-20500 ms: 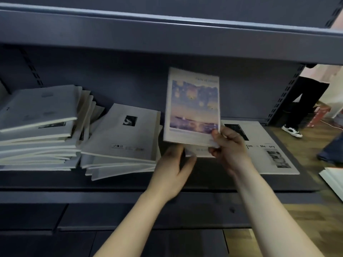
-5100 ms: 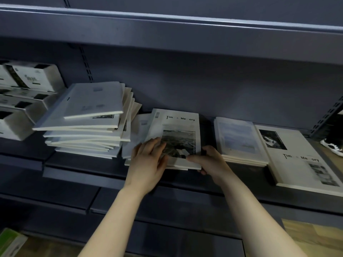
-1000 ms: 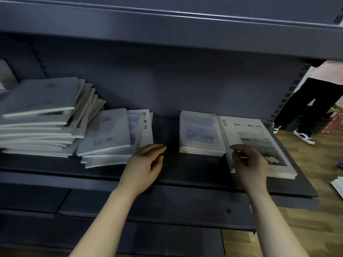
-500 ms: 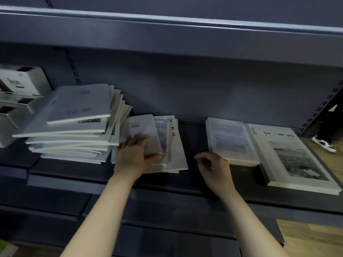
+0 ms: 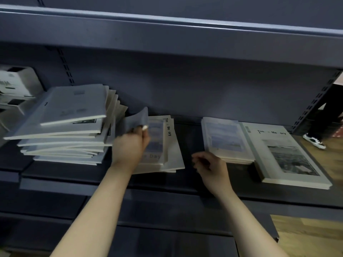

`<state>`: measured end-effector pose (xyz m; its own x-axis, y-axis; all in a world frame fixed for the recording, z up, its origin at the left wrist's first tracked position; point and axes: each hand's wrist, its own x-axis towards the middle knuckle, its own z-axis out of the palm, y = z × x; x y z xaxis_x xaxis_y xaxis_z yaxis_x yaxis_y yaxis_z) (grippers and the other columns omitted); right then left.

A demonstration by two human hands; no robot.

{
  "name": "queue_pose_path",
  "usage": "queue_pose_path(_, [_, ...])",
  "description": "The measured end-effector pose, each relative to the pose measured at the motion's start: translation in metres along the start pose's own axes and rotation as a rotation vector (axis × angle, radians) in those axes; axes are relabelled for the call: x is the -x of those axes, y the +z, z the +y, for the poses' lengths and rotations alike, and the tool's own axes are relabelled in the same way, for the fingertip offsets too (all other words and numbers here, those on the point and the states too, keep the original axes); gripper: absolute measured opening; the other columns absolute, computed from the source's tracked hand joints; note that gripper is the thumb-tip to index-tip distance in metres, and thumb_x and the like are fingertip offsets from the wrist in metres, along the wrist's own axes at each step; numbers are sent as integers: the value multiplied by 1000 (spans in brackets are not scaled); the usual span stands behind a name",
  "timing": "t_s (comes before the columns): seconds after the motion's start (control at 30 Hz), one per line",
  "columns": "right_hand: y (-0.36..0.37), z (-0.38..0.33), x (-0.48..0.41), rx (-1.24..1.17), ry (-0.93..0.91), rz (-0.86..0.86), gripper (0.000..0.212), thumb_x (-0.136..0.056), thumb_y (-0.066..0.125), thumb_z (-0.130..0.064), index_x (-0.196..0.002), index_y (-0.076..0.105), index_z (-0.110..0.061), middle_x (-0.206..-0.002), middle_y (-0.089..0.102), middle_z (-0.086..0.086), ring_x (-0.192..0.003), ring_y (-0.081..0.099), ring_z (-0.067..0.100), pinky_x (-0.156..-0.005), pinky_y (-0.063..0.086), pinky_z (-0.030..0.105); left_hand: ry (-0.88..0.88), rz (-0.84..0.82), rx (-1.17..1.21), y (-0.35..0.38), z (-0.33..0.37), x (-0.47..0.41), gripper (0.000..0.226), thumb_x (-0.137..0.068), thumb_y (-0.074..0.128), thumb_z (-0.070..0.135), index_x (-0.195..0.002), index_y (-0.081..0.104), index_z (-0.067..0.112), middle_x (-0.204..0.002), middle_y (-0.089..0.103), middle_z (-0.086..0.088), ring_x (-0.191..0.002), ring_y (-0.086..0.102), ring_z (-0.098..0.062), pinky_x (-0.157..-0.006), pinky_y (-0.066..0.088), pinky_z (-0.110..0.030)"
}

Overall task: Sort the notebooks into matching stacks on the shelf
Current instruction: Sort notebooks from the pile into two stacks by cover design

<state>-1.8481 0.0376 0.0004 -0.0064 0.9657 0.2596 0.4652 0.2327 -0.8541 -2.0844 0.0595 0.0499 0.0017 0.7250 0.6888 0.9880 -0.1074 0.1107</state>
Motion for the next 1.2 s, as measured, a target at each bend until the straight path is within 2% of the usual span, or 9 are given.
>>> queue_pose_path(0.2, [1,-5,4,-277,192,-83,19,-93,58,-11,-95,71,-24,-81,73,-2,-72,70,10,-67,56,19,-217,397,274,-31,14,-9,41,-94,49,6,-54,42,4,-41,35,-9,-36,30,-22,-44,20,-26])
queue_pose_path(0.37, [4,-20,8,-467,237,-159,19,-94,60,-28,-96,71,-13,-86,73,6,-76,72,18,-68,58,27,-680,459,864,-31,58,-14,44,-97,38,18,-53,33,15,-45,37,8,-43,31,-3,-46,22,-22])
queue_pose_path(0.53, [-19,-37,5,-822,267,-175,44,-86,64,-47,-115,64,-14,-103,74,6,-90,72,23,-70,59,38,-792,422,1310,-12,121,1,35,-98,38,33,-69,59,32,-65,62,14,-64,56,-3,-59,44,-20])
queue_pose_path(0.7, [-53,-23,2,-777,232,-134,33,-93,62,-18,-124,51,-21,-97,72,6,-64,68,23,-52,53,28,-706,230,1287,9,145,19,19,-93,39,40,-90,56,47,-90,65,17,-88,62,-10,-78,49,-31])
queue_pose_path(0.8, [-75,-10,-2,-625,226,-70,33,-93,61,-18,-123,47,-18,-99,68,13,-55,63,20,-45,47,24,-551,77,1208,15,149,28,13,-92,42,41,-95,55,45,-93,64,18,-89,62,-2,-77,50,-20])
queue_pose_path(0.87, [-90,-1,-7,-564,226,-30,32,-92,64,-18,-119,48,-17,-103,68,13,-57,64,19,-45,47,23,-453,-23,1132,19,150,34,18,-91,43,45,-102,55,38,-94,63,24,-90,60,6,-73,46,-8])
queue_pose_path(0.97, [-113,11,-15,-503,233,7,25,-92,63,-16,-115,53,-16,-103,69,11,-63,68,19,-48,50,24,-338,-223,1053,26,148,41,23,-93,49,34,-116,52,31,-104,60,22,-98,57,11,-81,46,-6])
queue_pose_path(1.07, [-133,23,-23,-413,252,-4,16,-96,56,-14,-109,59,-21,-103,68,8,-80,68,22,-56,54,28,-200,-405,830,33,145,45,36,-97,47,33,-131,46,25,-126,53,8,-114,51,-2,-97,41,-19])
queue_pose_path(1.2, [-146,32,-32,-369,304,-54,17,-97,54,-16,-103,64,-28,-102,67,8,-78,65,25,-58,54,25,-33,-536,442,43,147,51,54,-98,38,40,-147,26,19,-150,32,-2,-136,31,-18,-105,23,-21])
